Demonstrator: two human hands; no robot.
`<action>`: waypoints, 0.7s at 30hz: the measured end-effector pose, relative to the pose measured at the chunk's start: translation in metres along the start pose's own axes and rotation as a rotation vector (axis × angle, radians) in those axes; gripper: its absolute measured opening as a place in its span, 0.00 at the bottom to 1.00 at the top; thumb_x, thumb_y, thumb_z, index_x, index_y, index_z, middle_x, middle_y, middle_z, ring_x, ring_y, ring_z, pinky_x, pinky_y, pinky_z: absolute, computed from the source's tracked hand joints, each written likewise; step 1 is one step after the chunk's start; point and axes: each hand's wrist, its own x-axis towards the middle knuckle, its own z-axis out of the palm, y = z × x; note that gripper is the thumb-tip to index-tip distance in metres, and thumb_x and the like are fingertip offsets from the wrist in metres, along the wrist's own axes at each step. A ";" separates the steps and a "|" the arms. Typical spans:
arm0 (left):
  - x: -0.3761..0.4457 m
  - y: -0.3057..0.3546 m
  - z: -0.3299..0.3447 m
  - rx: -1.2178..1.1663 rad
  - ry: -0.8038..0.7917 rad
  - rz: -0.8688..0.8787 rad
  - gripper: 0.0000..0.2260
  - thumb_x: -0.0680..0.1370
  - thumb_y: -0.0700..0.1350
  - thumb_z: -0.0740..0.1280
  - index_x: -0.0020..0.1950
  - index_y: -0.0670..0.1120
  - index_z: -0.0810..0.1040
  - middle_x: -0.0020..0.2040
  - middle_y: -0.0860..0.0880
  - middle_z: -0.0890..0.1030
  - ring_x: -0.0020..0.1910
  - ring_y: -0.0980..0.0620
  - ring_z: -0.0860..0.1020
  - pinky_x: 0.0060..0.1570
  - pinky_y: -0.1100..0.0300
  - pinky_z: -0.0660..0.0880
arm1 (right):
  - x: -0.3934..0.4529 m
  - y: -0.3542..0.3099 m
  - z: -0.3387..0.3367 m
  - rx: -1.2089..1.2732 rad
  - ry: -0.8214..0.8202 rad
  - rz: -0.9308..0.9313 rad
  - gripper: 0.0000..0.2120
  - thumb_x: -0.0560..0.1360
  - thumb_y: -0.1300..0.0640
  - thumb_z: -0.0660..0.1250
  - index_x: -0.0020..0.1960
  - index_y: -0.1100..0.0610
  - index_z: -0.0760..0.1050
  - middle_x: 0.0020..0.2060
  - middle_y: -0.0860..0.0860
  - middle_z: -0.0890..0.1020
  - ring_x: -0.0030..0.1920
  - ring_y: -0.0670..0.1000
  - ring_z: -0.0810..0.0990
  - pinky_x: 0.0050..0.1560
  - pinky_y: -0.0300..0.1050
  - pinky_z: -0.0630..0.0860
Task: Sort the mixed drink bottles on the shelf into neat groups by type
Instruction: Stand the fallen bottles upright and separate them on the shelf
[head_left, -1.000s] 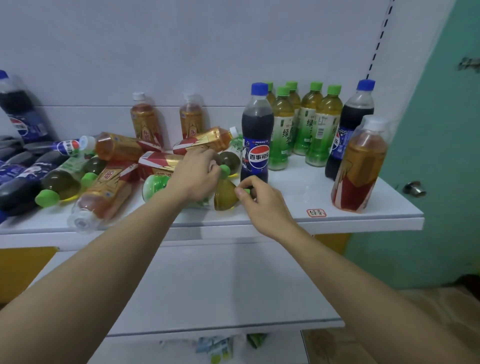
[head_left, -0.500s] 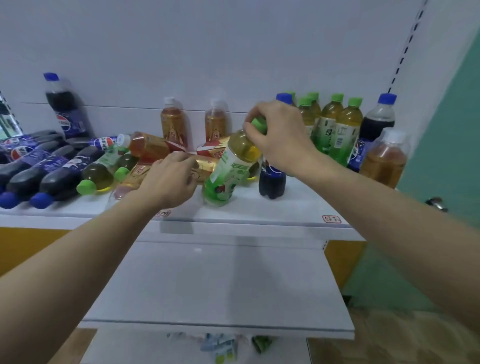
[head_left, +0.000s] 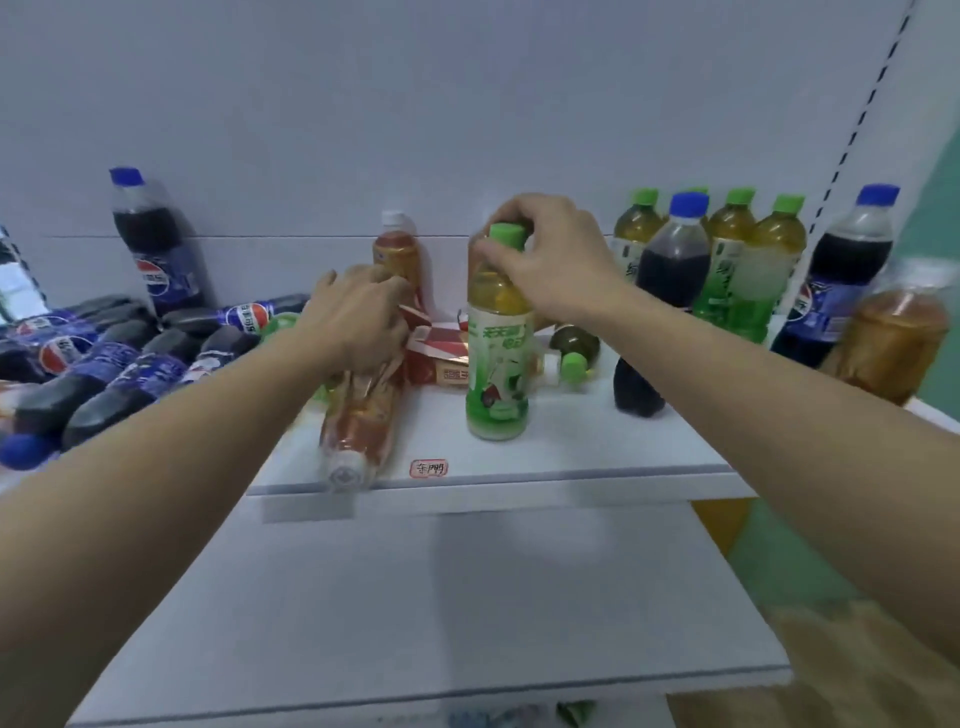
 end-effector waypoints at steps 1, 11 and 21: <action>0.004 -0.005 0.002 0.012 -0.019 0.012 0.17 0.78 0.53 0.60 0.63 0.49 0.77 0.62 0.44 0.79 0.60 0.40 0.77 0.59 0.43 0.74 | 0.001 -0.003 0.005 0.011 0.015 0.023 0.13 0.77 0.46 0.72 0.57 0.52 0.81 0.51 0.46 0.83 0.51 0.47 0.79 0.50 0.40 0.75; 0.007 0.007 0.035 0.028 0.173 0.118 0.12 0.79 0.50 0.63 0.55 0.48 0.83 0.54 0.46 0.82 0.58 0.42 0.77 0.65 0.45 0.65 | -0.023 0.014 0.035 0.413 0.399 0.244 0.07 0.83 0.48 0.61 0.57 0.48 0.75 0.49 0.47 0.82 0.46 0.49 0.82 0.50 0.51 0.81; 0.037 0.032 0.046 -0.297 -0.186 0.282 0.14 0.81 0.49 0.59 0.60 0.43 0.76 0.58 0.38 0.81 0.53 0.39 0.79 0.52 0.49 0.76 | -0.059 0.085 0.087 -0.223 0.147 0.417 0.19 0.83 0.57 0.61 0.73 0.55 0.68 0.71 0.54 0.71 0.69 0.54 0.71 0.70 0.52 0.70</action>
